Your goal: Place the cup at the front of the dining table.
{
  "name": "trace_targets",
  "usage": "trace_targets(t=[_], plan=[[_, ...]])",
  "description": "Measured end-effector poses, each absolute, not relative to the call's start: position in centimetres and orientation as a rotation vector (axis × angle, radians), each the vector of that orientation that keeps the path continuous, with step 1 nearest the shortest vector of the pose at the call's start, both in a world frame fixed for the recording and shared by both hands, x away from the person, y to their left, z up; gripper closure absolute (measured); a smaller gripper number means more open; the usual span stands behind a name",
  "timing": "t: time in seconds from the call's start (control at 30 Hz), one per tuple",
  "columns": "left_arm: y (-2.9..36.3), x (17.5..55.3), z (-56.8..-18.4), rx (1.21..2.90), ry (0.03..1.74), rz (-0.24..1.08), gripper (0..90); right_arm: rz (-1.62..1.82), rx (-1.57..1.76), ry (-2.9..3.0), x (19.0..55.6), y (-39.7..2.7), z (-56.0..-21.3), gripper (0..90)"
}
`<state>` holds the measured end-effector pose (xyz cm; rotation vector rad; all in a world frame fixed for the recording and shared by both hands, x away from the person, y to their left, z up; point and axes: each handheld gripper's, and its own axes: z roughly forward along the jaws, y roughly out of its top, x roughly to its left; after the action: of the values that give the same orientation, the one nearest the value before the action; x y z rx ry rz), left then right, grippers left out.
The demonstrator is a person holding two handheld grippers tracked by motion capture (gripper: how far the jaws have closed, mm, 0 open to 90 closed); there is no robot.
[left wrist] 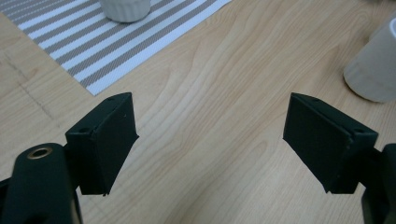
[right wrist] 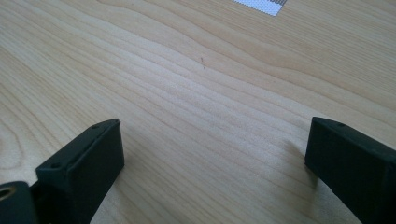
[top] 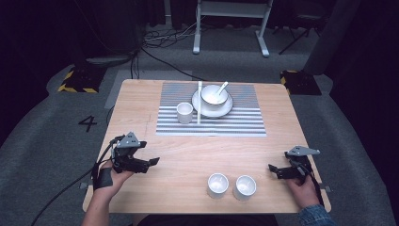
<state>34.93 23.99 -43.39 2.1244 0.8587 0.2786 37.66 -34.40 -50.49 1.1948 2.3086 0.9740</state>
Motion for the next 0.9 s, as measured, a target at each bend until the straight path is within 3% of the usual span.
trace_targets(t=[0.9], plan=[[25.6,31.0,-48.6,2.063,1.152,0.328,17.4,0.974,1.195,2.309,37.7,-34.4,-50.5,4.5]])
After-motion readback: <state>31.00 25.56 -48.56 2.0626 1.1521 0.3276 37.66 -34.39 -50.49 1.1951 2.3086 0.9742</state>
